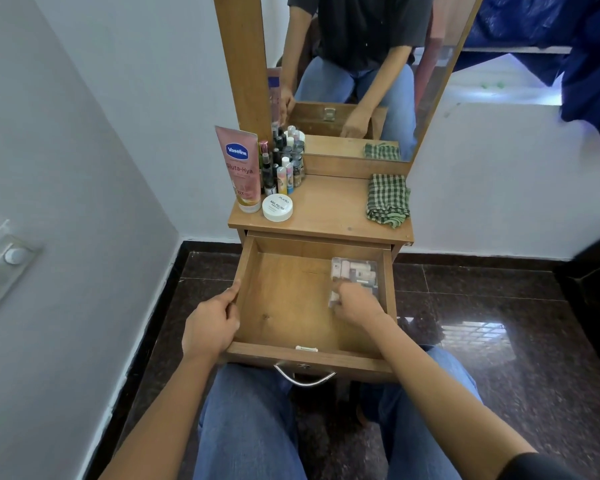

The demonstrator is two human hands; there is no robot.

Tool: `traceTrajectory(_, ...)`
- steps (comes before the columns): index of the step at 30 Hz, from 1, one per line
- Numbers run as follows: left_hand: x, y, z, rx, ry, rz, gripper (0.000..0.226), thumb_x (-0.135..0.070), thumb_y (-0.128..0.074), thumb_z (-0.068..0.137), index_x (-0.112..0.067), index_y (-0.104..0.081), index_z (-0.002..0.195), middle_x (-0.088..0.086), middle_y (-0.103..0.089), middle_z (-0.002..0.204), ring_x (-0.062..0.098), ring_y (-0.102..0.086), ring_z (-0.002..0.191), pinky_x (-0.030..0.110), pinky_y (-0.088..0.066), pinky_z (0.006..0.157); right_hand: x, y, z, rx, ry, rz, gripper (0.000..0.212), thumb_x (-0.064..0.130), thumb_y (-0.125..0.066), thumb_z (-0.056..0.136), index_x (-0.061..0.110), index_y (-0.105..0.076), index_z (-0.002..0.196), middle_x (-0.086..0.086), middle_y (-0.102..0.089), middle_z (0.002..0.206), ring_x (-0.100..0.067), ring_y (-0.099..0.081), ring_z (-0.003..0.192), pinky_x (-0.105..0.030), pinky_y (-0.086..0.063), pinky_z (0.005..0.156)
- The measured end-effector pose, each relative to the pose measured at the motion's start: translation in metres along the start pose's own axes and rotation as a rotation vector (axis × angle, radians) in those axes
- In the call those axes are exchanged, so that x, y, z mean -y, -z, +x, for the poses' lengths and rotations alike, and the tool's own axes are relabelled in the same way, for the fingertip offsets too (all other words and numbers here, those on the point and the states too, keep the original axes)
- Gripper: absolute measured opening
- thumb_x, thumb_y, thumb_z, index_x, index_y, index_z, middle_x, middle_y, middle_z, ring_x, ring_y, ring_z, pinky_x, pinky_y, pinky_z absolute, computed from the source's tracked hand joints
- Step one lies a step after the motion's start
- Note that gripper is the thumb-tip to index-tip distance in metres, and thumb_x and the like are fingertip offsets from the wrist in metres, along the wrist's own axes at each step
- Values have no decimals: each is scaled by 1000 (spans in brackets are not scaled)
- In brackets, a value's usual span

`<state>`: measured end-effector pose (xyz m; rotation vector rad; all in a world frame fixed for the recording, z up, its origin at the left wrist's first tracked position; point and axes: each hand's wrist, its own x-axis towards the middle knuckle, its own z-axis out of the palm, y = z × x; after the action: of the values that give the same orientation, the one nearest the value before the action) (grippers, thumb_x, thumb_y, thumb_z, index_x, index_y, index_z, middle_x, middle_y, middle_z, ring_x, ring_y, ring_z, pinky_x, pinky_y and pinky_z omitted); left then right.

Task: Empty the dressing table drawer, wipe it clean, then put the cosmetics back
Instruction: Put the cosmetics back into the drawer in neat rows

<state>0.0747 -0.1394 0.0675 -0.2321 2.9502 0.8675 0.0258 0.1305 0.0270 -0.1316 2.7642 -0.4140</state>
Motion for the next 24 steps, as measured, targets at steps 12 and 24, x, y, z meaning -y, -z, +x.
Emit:
traceTrajectory(12, 0, 4, 0, -10, -5, -14, 55, -17, -46, 92, -44, -44, 141, -10, -56, 65, 7, -54, 59, 24, -38, 53, 141, 168, 81, -751, 332, 637, 44, 25, -70, 82, 8, -56, 120, -6, -56, 112, -13, -52, 98, -23, -46, 81)
traceTrajectory(24, 3, 3, 1, 3, 4, -25, 53, -18, -47, 94, -42, -45, 140, -11, -55, 65, 7, -54, 60, 22, -40, 55, 158, 163, 98, -650, 312, 679, 19, 14, -68, 84, 2, -55, 77, -9, -58, 71, -9, -49, 61, -23, -47, 57)
